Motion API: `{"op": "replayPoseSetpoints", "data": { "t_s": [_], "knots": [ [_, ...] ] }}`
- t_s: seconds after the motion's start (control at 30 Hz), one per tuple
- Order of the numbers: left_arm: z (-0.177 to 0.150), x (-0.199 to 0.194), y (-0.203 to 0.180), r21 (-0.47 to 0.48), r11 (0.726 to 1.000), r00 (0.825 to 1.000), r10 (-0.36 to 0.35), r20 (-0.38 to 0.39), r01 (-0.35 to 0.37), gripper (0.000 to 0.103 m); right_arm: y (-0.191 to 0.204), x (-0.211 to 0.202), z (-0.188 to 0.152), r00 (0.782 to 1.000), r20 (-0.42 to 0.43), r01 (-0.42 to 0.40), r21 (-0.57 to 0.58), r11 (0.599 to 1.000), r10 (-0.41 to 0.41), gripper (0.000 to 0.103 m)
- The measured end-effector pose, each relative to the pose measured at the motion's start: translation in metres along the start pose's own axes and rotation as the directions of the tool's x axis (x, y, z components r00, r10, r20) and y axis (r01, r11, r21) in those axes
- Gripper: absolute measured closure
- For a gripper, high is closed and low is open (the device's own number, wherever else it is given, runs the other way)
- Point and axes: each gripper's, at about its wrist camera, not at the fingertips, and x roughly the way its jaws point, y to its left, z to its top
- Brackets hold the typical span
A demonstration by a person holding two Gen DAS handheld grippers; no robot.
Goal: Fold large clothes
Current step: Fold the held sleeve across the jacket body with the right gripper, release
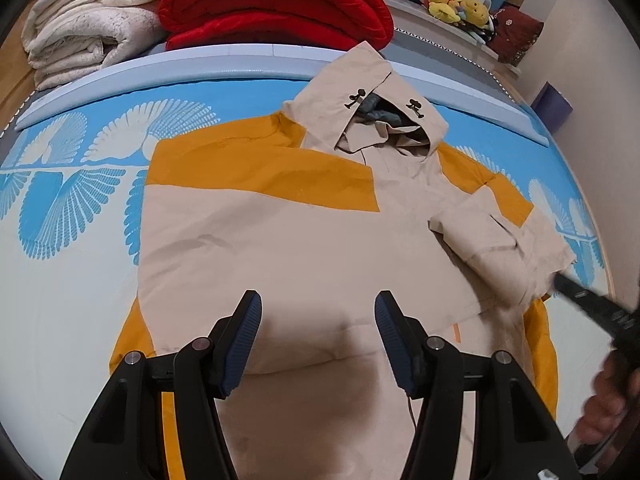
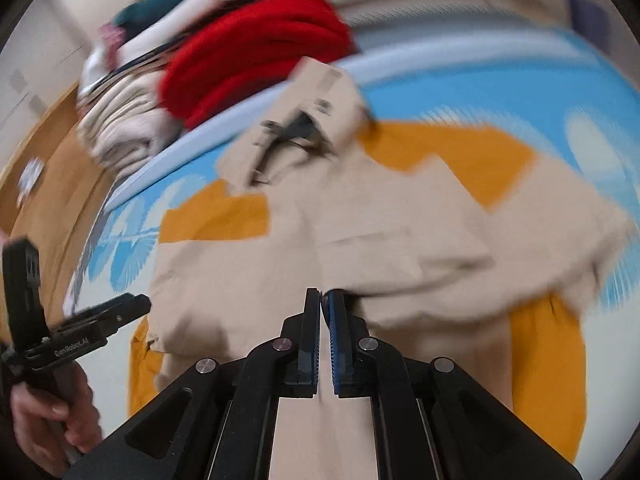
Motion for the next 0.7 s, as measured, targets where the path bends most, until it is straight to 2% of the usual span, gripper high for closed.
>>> {"op": "replayPoseSetpoints", "data": {
  "t_s": [0.07, 0.13, 0.17, 0.23, 0.4, 0.5, 0.57, 0.63, 0.7],
  "knots": [
    [0.000, 0.001, 0.000, 0.001, 1.000, 1.000, -0.001, -0.002, 0.001, 0.048, -0.020, -0.027, 0.000, 0.998, 0.066, -0.014, 0.099, 0.995, 0.007, 0.094],
    [-0.001, 0.003, -0.001, -0.001, 1.000, 1.000, 0.001, -0.005, -0.001, 0.048, -0.038, -0.049, -0.001, 0.990, 0.137, 0.009, 0.163, 0.987, -0.032, 0.083],
    [-0.001, 0.004, -0.002, 0.001, 1.000, 1.000, 0.002, -0.008, -0.002, 0.048, -0.048, -0.057, -0.002, 0.984, 0.171, 0.012, 0.210, 0.978, -0.048, 0.067],
    [-0.002, 0.006, -0.004, 0.005, 1.000, 1.000, 0.005, -0.012, -0.005, 0.048, -0.064, -0.057, 0.000, 0.981, 0.187, 0.000, 0.273, 0.962, -0.053, 0.049],
    [0.000, 0.011, -0.006, 0.013, 1.000, 1.000, 0.013, -0.014, -0.013, 0.048, -0.108, -0.003, -0.009, 0.999, 0.027, -0.045, 0.412, 0.910, 0.037, 0.048],
    [0.002, 0.014, -0.005, 0.001, 1.000, 1.000, 0.010, -0.016, -0.010, 0.048, -0.126, 0.024, -0.011, 0.994, 0.000, -0.096, 0.493, 0.865, 0.110, 0.048],
    [0.002, 0.015, -0.003, -0.004, 1.000, 1.000, 0.009, -0.020, -0.009, 0.048, -0.134, 0.039, -0.013, 0.992, -0.029, -0.085, 0.537, 0.839, 0.119, 0.048],
    [0.003, 0.015, -0.002, -0.005, 1.000, 1.000, 0.008, -0.022, -0.008, 0.048, -0.134, 0.049, -0.015, 0.992, -0.038, -0.079, 0.561, 0.824, 0.121, 0.055],
    [0.004, 0.014, 0.000, -0.006, 1.000, 1.000, 0.007, -0.019, -0.007, 0.048, -0.129, 0.053, -0.014, 0.992, -0.024, -0.090, 0.555, 0.827, 0.124, 0.084]
  ]
}}
